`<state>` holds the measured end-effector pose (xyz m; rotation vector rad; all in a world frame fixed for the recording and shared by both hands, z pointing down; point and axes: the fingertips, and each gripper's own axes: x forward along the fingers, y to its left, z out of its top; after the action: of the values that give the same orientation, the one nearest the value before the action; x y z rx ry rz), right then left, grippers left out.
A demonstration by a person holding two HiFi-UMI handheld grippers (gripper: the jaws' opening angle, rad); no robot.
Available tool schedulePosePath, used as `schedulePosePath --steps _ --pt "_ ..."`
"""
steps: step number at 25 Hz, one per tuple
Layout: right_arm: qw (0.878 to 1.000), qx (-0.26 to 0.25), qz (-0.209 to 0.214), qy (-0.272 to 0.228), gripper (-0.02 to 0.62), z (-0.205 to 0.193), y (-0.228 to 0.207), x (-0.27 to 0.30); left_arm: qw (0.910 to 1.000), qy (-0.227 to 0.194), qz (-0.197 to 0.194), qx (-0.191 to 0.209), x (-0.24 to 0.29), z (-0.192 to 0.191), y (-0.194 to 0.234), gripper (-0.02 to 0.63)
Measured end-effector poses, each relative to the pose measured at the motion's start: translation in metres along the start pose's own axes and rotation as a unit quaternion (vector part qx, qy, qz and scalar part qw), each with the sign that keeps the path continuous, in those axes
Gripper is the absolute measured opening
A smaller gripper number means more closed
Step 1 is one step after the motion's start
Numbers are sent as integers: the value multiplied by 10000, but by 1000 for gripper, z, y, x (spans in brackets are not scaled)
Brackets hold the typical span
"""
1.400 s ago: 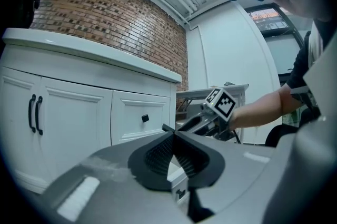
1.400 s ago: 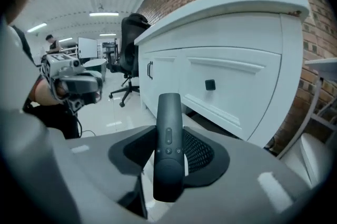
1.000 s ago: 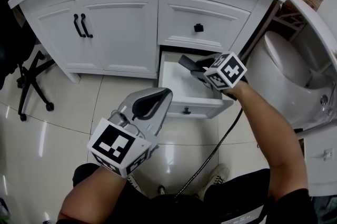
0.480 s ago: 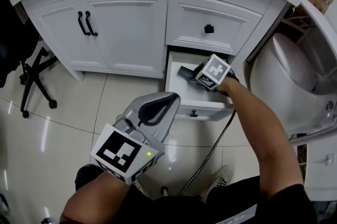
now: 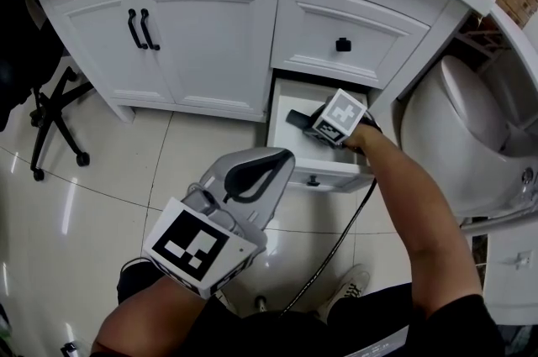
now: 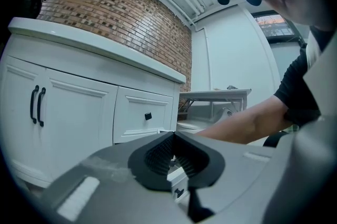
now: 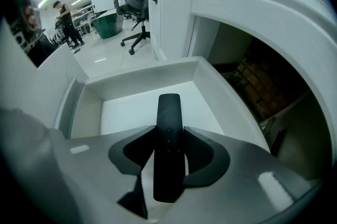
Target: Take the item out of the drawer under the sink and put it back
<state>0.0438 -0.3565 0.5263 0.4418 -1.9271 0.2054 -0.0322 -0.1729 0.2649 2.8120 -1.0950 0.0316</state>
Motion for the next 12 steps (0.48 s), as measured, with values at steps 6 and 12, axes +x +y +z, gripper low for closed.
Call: schedulePosePath --steps 6,12 --pt "9998 -4 -176 69 169 -6 -3 -1 9999 164 -5 55 -2 -5 0 6" --pt "9994 -58 -318 -158 169 3 1 -19 9998 182 38 116 -3 -4 -1 6"
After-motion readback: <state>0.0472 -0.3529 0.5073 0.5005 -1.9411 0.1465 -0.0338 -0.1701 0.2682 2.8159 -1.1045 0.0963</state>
